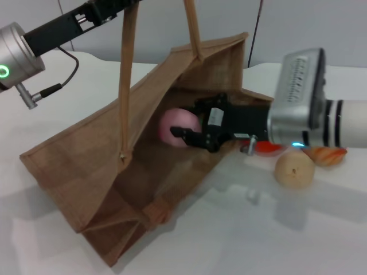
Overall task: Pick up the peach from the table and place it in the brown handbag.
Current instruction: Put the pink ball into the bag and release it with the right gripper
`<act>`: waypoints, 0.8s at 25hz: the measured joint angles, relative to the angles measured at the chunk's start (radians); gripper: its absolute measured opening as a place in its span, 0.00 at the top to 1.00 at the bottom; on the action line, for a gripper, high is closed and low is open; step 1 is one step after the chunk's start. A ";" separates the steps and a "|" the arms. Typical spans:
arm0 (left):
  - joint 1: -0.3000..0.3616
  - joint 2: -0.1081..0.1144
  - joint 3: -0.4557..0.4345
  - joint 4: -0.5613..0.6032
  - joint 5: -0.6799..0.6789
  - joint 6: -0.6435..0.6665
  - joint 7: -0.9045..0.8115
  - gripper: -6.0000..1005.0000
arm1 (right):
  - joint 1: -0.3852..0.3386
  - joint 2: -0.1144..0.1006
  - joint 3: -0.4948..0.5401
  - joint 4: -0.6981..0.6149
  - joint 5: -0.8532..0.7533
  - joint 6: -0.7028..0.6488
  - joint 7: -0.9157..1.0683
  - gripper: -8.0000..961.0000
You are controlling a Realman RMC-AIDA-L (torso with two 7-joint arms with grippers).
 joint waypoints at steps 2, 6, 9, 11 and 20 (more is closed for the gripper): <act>-0.003 0.000 -0.001 0.000 -0.005 -0.013 -0.003 0.88 | 0.012 0.001 0.004 0.027 0.005 -0.072 -0.008 0.54; -0.005 0.001 -0.002 0.001 -0.019 -0.041 -0.010 0.88 | 0.023 0.002 0.038 0.070 0.028 -0.183 -0.070 0.54; 0.000 0.005 -0.004 0.001 -0.033 -0.056 -0.013 0.87 | 0.014 0.003 0.091 0.093 0.033 -0.217 -0.151 0.54; 0.006 0.008 -0.004 0.001 -0.041 -0.059 -0.013 0.87 | 0.002 0.004 0.116 0.106 0.033 -0.221 -0.197 0.55; 0.037 0.014 -0.016 0.000 -0.072 -0.053 -0.012 0.86 | -0.042 0.004 0.171 0.123 0.035 -0.213 -0.267 0.51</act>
